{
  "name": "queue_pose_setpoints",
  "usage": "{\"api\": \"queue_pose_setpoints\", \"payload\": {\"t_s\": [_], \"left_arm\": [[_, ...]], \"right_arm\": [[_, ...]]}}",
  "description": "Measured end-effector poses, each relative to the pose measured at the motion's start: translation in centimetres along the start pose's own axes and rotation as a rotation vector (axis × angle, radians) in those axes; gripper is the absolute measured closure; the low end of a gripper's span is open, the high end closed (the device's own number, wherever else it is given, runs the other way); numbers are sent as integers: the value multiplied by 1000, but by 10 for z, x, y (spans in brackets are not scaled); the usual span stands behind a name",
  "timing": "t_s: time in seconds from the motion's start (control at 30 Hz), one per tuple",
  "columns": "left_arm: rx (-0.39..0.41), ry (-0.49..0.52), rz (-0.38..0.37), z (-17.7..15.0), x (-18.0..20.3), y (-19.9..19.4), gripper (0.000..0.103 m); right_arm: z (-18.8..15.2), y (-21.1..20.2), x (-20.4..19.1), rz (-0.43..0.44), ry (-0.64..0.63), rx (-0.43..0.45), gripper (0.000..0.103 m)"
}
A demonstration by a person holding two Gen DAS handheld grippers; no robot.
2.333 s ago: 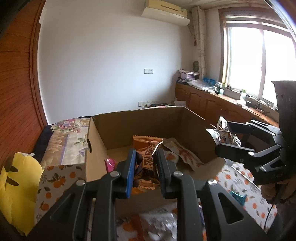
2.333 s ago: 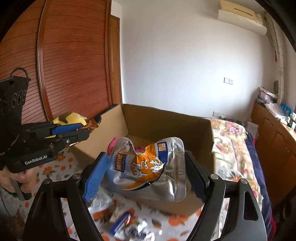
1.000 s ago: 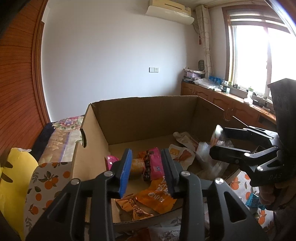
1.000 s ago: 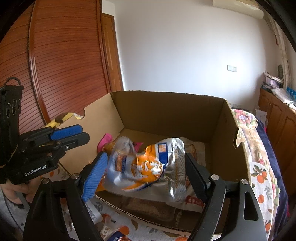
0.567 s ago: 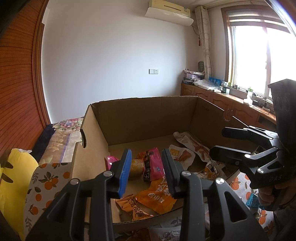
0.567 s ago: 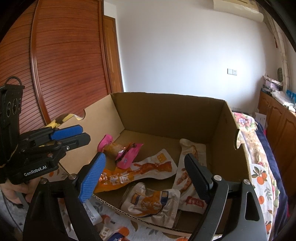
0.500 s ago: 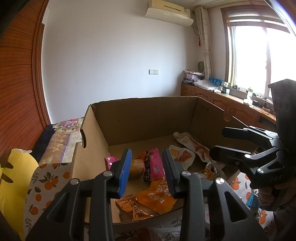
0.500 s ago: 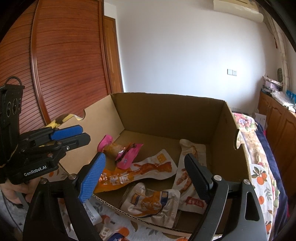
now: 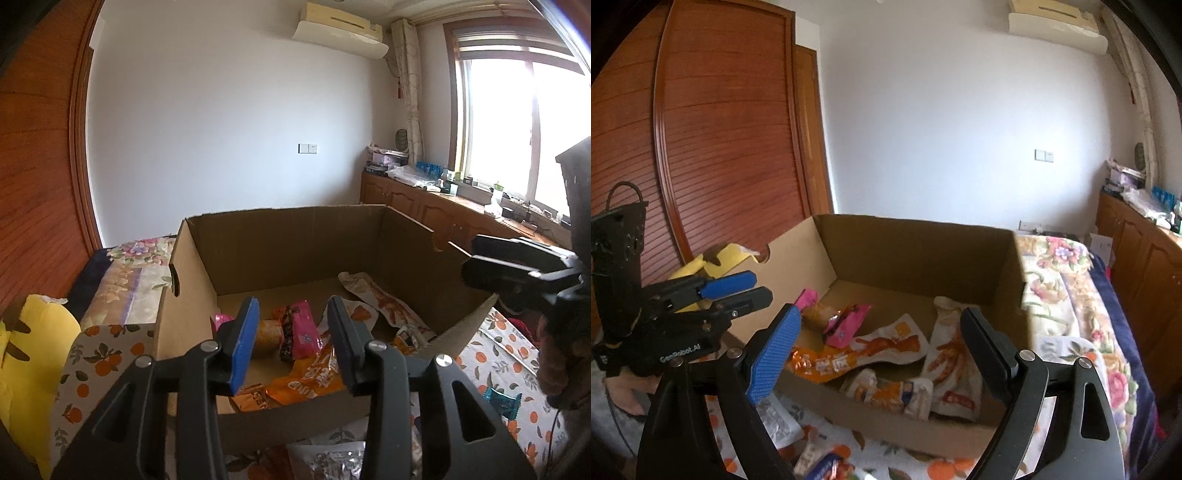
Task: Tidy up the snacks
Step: 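Move both tools back to the remaining snacks on the tablecloth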
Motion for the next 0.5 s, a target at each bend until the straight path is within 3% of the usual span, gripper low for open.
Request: {"api": "queue_pose_setpoints", "payload": {"t_s": [0.3, 0.5], "left_arm": [[8, 52, -5, -3, 22, -32, 59], [-38, 53, -34, -23, 33, -46, 55]], "right_arm": [[2, -62, 14, -66, 33, 6, 13], [-26, -87, 22, -131, 49, -27, 13]]}}
Point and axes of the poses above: each gripper's, at about its wrist camera, not at the fingertips, and y roughly the way its jaws point, x to its right, z to its top, the point moved 5 cm from there along y, roughly the way its jaws point, and after that the axes turned 14 degrees about y, right-handed, at the moved point
